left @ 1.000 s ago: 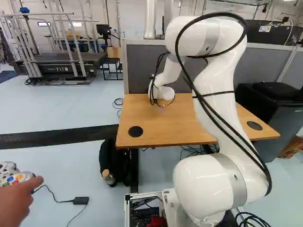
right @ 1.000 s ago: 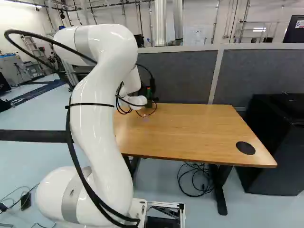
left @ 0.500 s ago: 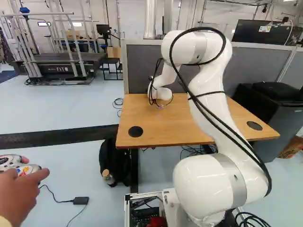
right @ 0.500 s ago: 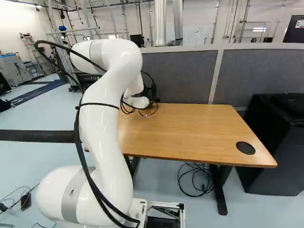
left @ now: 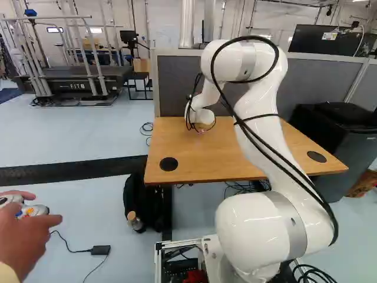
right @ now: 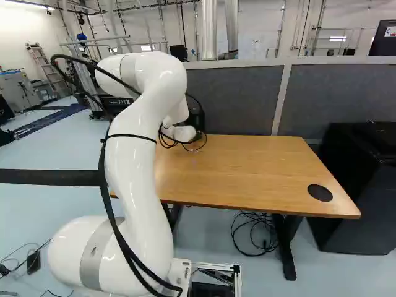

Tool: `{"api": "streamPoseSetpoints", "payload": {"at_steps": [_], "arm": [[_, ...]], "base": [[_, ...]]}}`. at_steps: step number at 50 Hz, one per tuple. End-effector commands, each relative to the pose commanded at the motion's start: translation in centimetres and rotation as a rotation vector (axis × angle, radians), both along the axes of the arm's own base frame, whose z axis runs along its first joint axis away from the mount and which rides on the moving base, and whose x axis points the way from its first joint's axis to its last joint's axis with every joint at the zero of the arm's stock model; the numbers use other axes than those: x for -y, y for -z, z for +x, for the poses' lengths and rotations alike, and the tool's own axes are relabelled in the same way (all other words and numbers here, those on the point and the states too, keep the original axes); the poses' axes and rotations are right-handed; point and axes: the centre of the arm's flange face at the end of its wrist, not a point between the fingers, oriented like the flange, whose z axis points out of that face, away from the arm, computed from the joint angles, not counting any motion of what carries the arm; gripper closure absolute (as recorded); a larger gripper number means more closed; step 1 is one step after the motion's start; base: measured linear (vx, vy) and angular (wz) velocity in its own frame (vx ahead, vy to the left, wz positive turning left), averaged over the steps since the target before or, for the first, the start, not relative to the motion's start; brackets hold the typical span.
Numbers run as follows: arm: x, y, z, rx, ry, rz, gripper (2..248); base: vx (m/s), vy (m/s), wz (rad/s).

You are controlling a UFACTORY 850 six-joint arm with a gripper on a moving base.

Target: Pick up the green bottle from the table

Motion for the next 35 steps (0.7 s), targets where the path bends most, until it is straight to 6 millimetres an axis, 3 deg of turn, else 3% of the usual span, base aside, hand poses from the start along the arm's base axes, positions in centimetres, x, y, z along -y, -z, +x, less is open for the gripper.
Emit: {"api": "streamPoseSetpoints", "payload": {"at_steps": [35], "arm": [[0.0, -4.2, -0.7, 0.05, 0.0, 0.0, 135]], "base": [[0.0, 0.0, 0.0]]}}
